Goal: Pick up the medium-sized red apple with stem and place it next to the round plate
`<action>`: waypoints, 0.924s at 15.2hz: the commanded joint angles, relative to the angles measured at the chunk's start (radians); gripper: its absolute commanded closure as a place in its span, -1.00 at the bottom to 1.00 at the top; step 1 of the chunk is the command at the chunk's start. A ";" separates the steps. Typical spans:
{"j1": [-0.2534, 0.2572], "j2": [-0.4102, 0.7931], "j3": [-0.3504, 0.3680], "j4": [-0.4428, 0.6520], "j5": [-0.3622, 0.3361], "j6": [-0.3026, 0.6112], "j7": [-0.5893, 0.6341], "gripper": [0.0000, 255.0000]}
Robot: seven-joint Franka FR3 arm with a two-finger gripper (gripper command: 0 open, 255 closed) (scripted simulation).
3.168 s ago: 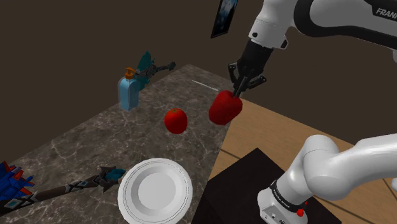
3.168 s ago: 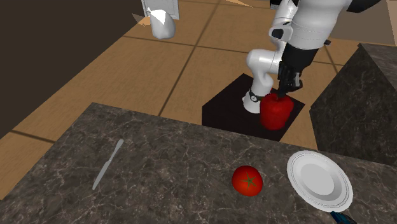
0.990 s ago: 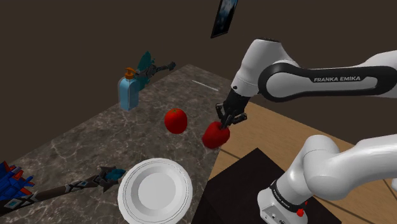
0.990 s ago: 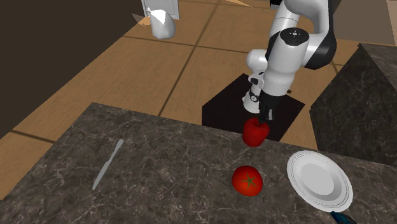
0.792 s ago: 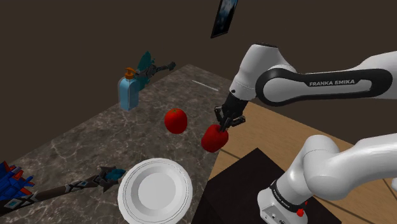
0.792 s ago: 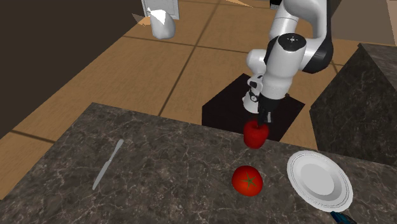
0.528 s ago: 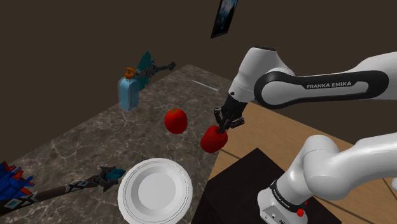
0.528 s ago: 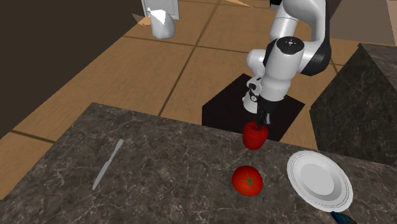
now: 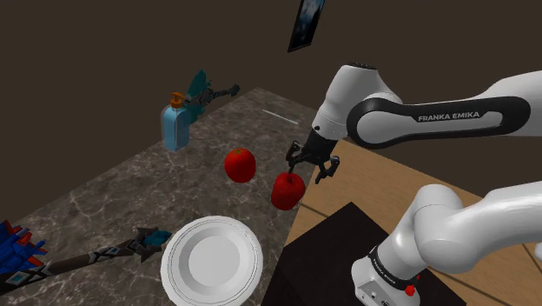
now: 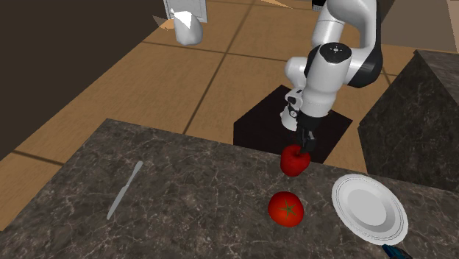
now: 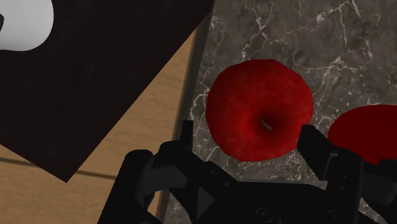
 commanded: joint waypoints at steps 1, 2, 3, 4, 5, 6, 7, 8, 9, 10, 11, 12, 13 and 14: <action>0.000 0.000 0.000 0.000 0.000 0.000 0.000 -1.00; 0.000 0.000 0.000 0.000 0.000 0.000 0.000 -1.00; -0.002 -0.016 -0.002 0.024 -0.003 -0.040 0.001 -1.00; -0.003 -0.029 -0.003 0.050 -0.005 -0.079 0.002 -1.00; -0.004 -0.040 -0.005 0.076 -0.007 -0.117 0.002 -1.00; -0.005 -0.048 -0.006 0.098 -0.009 -0.146 0.003 -1.00; -0.005 -0.048 -0.006 0.098 -0.009 -0.146 0.003 -1.00; -0.005 -0.048 -0.006 0.098 -0.009 -0.146 0.003 -1.00; -0.005 -0.048 -0.006 0.098 -0.009 -0.146 0.003 -1.00; -0.005 -0.048 -0.006 0.098 -0.009 -0.146 0.003 -1.00; -0.005 -0.048 -0.006 0.098 -0.009 -0.146 0.003 -1.00; -0.005 -0.048 -0.006 0.098 -0.009 -0.146 0.003 -1.00; -0.005 -0.048 -0.006 0.098 -0.009 -0.146 0.003 -1.00; -0.005 -0.048 -0.006 0.098 -0.009 -0.146 0.003 -1.00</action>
